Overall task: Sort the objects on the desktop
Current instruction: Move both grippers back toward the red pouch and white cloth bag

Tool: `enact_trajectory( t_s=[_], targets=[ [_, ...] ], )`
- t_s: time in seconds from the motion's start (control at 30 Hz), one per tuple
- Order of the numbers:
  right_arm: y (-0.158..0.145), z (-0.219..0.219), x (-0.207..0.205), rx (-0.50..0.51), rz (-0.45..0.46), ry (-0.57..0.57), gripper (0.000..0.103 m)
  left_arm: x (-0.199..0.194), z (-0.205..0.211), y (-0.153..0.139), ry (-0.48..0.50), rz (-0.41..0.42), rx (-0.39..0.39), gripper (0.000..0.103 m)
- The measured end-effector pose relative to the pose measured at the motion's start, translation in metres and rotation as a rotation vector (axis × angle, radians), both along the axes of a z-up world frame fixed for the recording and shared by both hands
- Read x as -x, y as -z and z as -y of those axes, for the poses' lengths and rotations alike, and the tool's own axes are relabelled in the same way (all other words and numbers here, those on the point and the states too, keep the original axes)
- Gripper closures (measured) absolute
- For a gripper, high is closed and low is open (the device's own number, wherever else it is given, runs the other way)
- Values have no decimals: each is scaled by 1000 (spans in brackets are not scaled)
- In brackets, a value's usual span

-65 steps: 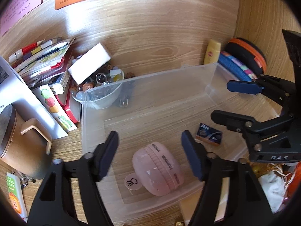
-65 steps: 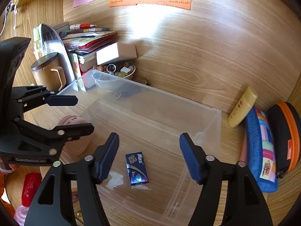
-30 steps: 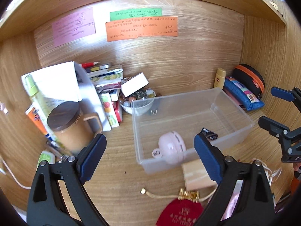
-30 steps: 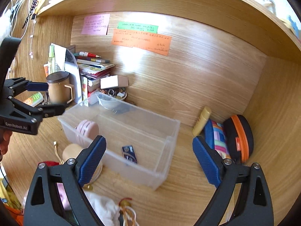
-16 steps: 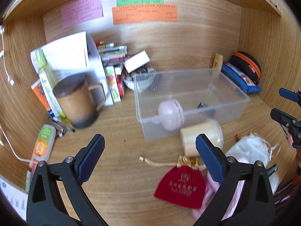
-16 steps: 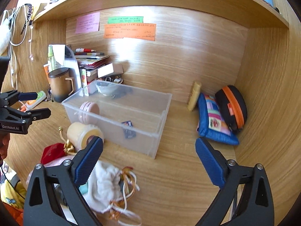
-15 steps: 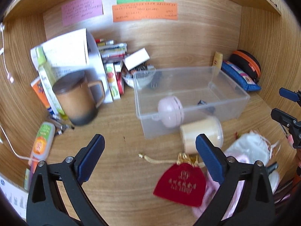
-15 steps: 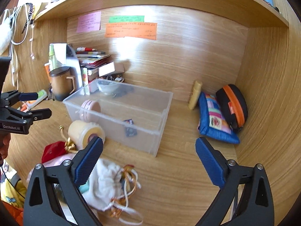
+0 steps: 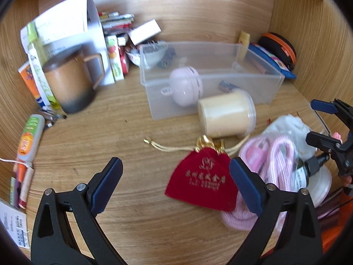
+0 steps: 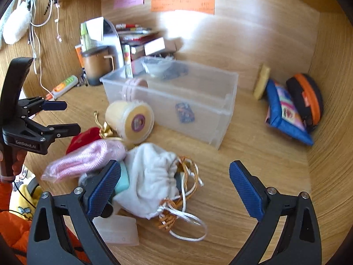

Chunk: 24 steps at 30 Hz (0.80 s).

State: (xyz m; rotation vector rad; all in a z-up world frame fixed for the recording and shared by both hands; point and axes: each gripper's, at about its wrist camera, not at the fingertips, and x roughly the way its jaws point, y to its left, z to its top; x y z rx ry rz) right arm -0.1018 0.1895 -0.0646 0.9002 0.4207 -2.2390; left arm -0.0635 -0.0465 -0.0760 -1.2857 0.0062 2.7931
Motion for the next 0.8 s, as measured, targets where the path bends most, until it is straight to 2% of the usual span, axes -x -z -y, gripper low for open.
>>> enact_trajectory(
  t_s=[0.27, 0.5, 0.63, 0.8],
  targets=[
    [14, -1, 14, -5, 92, 12, 5, 6, 0, 17, 24, 61, -56, 5],
    [23, 6, 21, -50, 126, -26, 7, 9, -3, 23, 60, 87, -97, 5],
    [30, 15, 26, -92, 150, -56, 13, 16, 1, 28, 55, 110, -119, 4],
    [35, 18, 29, -111, 176, -79, 20, 22, 6, 33, 22, 115, -87, 3]
  ],
)
